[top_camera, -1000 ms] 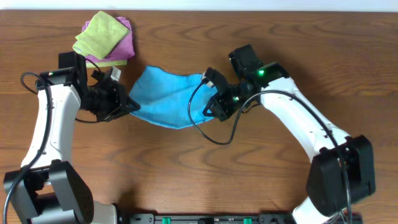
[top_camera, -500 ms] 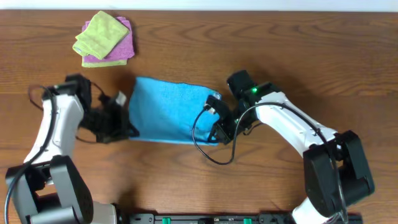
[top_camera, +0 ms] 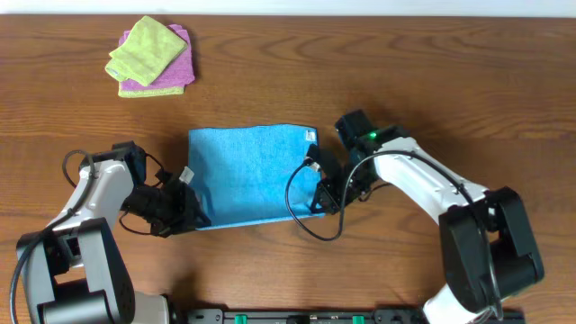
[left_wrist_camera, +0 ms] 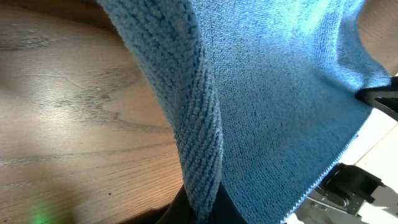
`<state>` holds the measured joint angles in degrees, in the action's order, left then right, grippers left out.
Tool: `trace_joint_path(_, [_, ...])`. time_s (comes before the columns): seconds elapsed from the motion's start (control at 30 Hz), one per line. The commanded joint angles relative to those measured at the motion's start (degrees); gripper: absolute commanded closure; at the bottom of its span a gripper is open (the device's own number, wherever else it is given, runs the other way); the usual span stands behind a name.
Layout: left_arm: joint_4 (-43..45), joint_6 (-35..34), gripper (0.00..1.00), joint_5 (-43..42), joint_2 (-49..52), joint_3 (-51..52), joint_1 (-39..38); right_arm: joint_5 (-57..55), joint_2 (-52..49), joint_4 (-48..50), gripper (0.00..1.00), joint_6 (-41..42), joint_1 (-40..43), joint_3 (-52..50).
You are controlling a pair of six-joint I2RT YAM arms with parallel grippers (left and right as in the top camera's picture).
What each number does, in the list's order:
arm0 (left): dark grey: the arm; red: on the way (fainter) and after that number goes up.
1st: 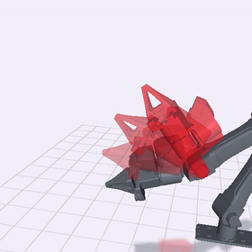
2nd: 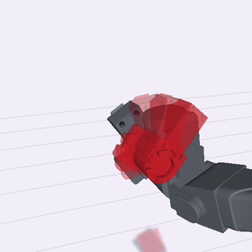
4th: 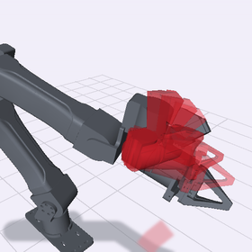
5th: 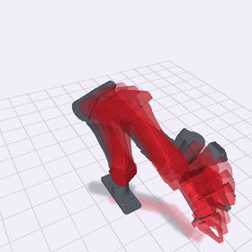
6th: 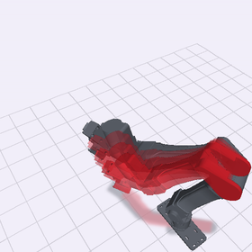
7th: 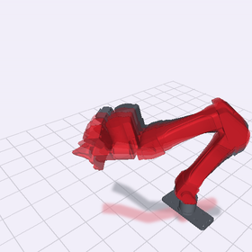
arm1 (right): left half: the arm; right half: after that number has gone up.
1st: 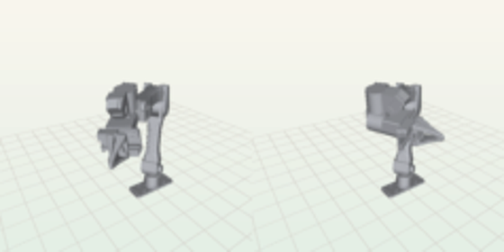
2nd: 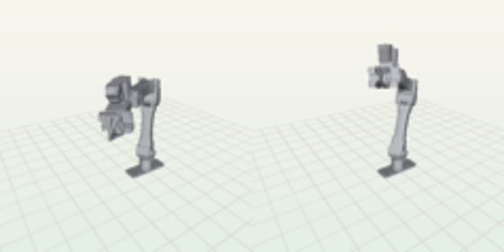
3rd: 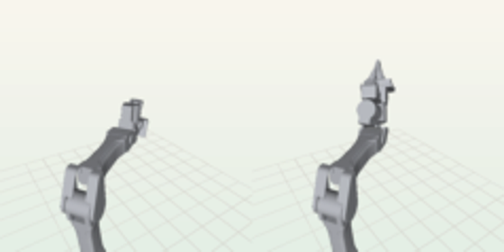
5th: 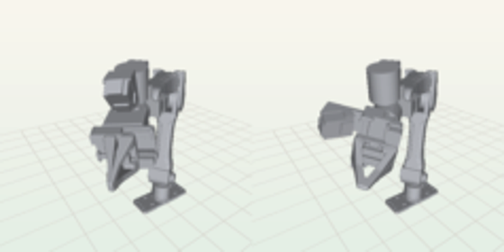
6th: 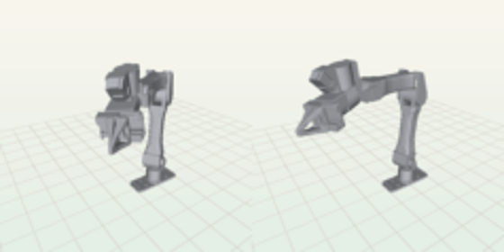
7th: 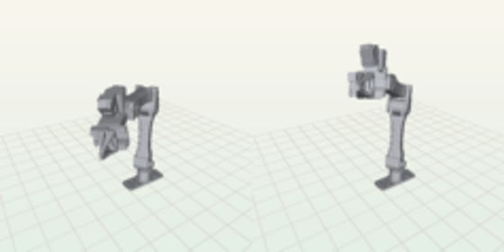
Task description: Fold the cloth
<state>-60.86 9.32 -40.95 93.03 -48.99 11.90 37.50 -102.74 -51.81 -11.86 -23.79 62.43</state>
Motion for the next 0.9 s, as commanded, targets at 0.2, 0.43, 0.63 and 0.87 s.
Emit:
trace_joint_path(0.2, [0.33,1.05,0.94,0.61,-0.59,0.13,0.33,-2.78,2.71,2.86,0.98,5.38,1.27,-6.08])
trace_joint_path(0.43, [8.57,-13.31,0.94,0.50,-0.59,0.11,0.33,-10.12,5.29,15.39,0.99,15.76,1.27,-5.97])
trace_joint_path(0.63, [15.04,-20.02,0.94,0.52,-0.59,-0.81,0.33,-12.59,5.29,24.79,0.99,21.16,1.27,-5.92])
trace_joint_path(0.87, [22.99,-27.56,0.94,0.66,-0.59,-1.62,-0.04,-16.13,5.29,30.01,0.99,23.04,1.27,-5.92])
